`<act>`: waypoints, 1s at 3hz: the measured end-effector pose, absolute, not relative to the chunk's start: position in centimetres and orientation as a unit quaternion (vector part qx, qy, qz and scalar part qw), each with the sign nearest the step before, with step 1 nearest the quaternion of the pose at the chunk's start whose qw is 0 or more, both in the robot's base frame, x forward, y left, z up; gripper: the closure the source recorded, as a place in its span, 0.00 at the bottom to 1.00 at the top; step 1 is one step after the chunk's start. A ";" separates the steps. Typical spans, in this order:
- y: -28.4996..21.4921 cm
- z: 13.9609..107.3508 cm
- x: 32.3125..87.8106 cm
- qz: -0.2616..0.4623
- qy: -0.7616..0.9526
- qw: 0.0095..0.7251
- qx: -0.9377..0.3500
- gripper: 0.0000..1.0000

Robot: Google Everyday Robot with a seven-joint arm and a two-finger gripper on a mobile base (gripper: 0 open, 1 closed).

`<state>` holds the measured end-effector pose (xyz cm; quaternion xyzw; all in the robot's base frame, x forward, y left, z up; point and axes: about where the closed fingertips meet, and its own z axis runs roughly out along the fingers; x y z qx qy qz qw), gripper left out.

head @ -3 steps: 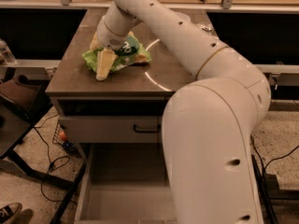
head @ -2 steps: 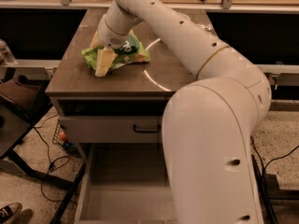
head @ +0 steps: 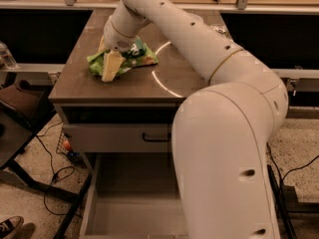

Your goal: Place green rice chip bag into middle drawer

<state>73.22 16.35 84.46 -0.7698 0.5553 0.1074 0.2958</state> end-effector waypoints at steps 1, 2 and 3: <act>16.3 84.6 73.2 0.107 0.555 0.296 -0.770 1.00; 16.3 84.6 73.2 0.107 0.555 0.296 -0.770 1.00; 16.2 85.0 73.1 0.105 0.555 0.298 -0.770 1.00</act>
Offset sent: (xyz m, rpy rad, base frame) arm -0.0037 -0.0053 0.0344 0.0341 -0.0388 0.0188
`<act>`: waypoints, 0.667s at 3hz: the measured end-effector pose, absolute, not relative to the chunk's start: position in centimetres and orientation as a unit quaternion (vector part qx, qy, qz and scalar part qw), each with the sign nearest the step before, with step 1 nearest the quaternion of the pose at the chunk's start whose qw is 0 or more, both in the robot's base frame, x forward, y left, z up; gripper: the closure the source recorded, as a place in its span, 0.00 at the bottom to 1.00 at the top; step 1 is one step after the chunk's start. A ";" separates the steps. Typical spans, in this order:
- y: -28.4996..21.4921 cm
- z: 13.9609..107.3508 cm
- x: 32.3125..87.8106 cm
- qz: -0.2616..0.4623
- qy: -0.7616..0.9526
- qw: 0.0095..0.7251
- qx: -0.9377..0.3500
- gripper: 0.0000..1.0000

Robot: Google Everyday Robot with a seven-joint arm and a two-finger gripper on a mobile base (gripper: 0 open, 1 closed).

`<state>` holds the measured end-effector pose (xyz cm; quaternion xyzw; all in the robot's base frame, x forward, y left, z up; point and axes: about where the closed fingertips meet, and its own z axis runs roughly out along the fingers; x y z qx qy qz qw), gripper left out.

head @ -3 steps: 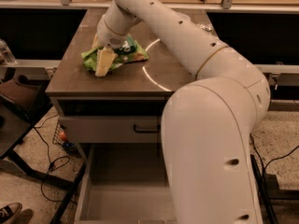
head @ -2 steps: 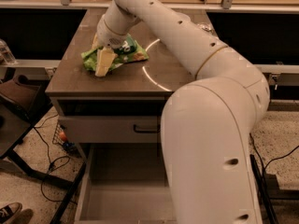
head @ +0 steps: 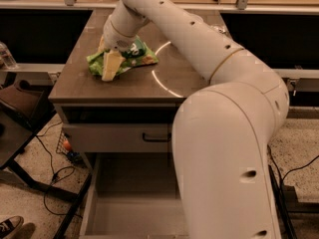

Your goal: Place green rice chip bag into middle drawer

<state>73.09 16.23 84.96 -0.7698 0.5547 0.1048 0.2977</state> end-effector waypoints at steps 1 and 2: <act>14.9 87.8 71.6 0.085 0.556 0.311 -0.766 1.00; 10.8 95.2 66.0 0.036 0.563 0.353 -0.747 1.00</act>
Offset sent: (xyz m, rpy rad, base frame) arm -0.1138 -0.0939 0.1631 0.0235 -0.2521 -0.1541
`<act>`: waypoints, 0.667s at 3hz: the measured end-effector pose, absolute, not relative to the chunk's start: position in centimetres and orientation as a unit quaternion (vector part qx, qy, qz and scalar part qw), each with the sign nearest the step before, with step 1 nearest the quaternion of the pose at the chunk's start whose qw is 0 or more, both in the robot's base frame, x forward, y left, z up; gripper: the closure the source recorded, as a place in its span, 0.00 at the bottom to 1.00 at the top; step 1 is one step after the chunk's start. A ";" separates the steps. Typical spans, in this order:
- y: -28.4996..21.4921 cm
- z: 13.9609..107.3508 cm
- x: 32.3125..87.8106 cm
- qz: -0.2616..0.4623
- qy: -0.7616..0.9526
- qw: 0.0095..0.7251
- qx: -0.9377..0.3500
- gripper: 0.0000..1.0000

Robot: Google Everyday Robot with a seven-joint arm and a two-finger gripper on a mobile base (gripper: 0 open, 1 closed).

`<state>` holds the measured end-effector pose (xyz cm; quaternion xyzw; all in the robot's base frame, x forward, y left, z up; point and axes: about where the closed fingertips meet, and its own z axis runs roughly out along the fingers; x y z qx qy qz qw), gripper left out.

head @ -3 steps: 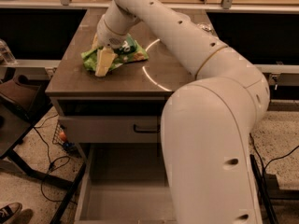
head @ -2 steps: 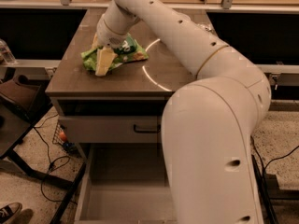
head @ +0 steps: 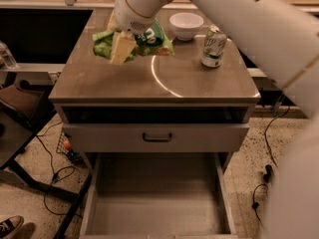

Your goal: Place green rice chip bag into middle drawer

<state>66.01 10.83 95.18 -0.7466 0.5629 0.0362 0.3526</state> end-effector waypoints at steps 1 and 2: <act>7.4 98.4 61.8 0.026 0.573 0.379 -0.726 1.00; 4.1 99.5 56.4 0.044 0.603 0.402 -0.688 1.00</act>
Offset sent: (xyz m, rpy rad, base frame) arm -0.1661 -0.1358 0.0276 0.2156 0.0790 -0.2650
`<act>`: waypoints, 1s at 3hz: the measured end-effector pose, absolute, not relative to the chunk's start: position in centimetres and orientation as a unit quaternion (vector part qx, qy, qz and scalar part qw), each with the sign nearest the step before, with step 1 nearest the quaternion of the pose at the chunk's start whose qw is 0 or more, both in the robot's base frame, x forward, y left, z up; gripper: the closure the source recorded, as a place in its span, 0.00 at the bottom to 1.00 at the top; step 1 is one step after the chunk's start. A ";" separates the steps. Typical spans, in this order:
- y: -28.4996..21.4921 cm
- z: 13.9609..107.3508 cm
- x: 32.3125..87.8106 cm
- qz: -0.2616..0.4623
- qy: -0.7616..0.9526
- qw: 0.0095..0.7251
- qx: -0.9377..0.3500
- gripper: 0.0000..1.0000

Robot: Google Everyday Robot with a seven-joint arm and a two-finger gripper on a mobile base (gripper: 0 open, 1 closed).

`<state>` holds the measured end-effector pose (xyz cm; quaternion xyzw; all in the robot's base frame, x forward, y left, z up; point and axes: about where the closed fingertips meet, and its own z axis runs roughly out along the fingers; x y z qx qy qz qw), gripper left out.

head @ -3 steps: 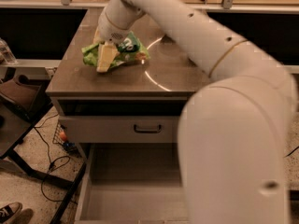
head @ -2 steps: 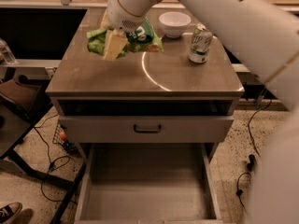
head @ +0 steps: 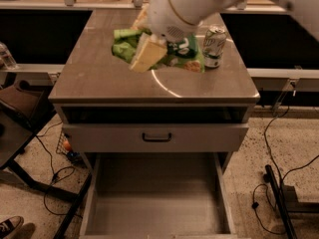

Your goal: Place green rice chip bag into middle drawer

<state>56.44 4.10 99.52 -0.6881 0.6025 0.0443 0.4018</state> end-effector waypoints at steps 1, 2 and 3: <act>1.6 97.1 51.7 0.077 0.627 0.412 -0.657 1.00; -2.0 93.9 48.0 0.115 0.653 0.414 -0.624 1.00; -3.0 94.3 47.2 0.123 0.661 0.422 -0.608 1.00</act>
Offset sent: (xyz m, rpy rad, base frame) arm -0.1312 -0.1171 -0.0975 0.2735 0.2446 -0.1664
